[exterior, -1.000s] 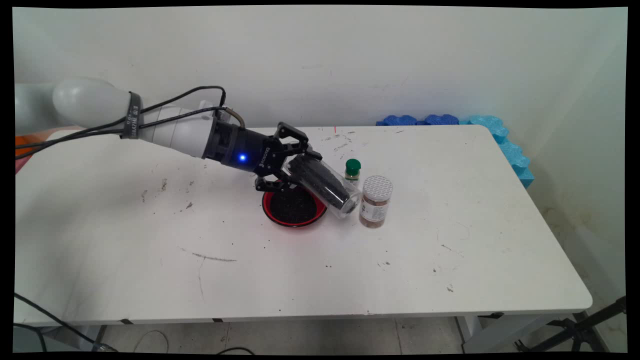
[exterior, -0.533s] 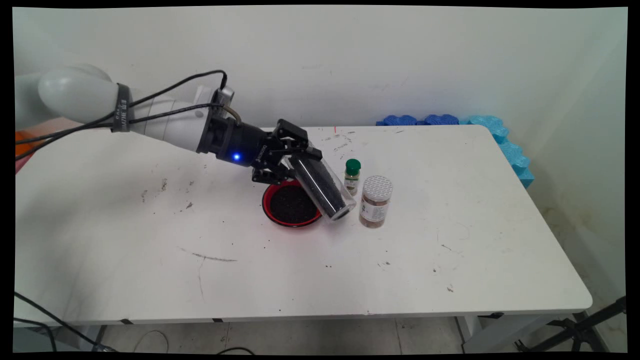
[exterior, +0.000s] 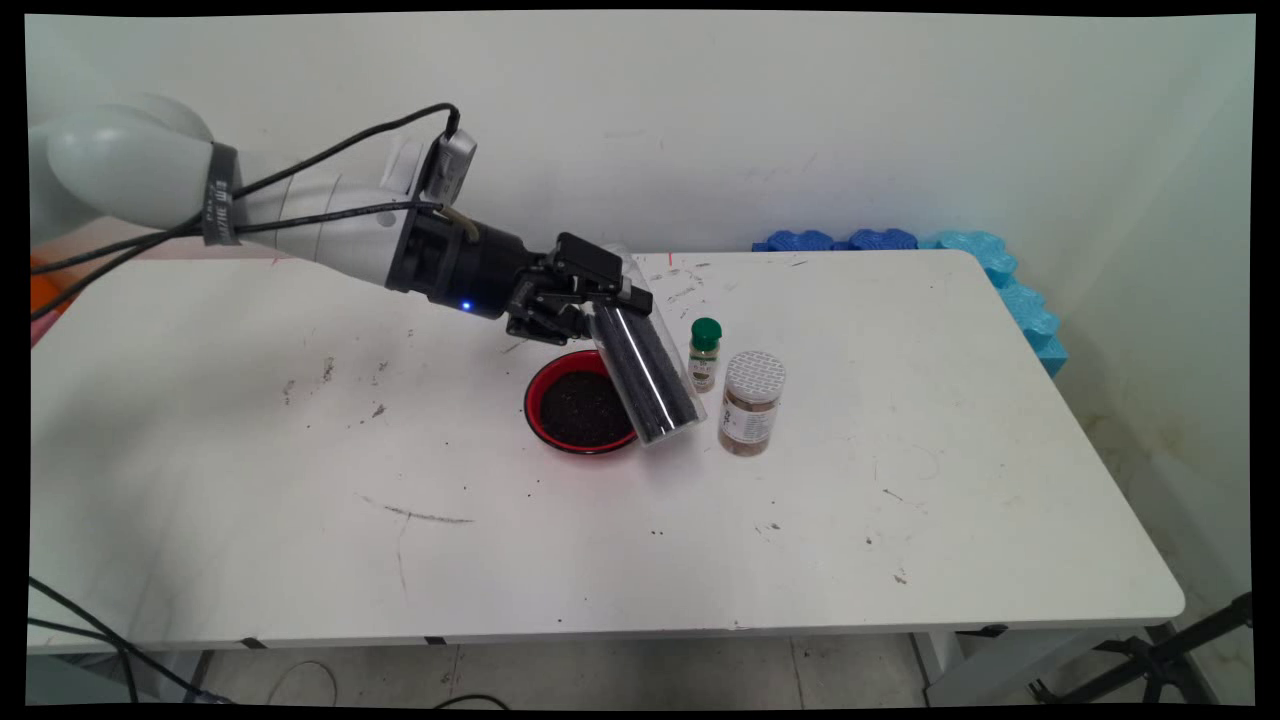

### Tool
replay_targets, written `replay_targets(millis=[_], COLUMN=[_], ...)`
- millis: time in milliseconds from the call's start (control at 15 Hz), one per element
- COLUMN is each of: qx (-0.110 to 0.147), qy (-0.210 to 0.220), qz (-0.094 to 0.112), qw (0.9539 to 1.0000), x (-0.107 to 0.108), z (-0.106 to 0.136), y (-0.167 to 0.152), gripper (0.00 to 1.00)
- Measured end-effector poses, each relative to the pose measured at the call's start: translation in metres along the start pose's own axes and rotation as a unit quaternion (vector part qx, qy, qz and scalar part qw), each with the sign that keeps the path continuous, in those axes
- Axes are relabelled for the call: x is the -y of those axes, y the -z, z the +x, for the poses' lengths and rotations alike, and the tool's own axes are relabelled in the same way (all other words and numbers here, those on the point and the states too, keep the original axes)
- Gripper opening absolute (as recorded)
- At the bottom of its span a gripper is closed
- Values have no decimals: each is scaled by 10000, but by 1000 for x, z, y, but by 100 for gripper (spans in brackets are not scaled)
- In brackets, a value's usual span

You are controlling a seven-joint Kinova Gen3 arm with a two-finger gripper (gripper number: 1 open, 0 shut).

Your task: Pour the black seasoning powder in the red bowl

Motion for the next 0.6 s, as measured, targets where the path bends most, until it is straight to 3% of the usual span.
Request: replay_targets(millis=[267, 467, 600], qx=[38, 91, 137], qy=[-872, -1414, -1811], qz=[-69, -100, -124], qw=[9962, 9899, 9833], x=[-13, -21, -26], z=[-1, -3, -4], y=[2, 2, 0], gripper=[0, 0, 0])
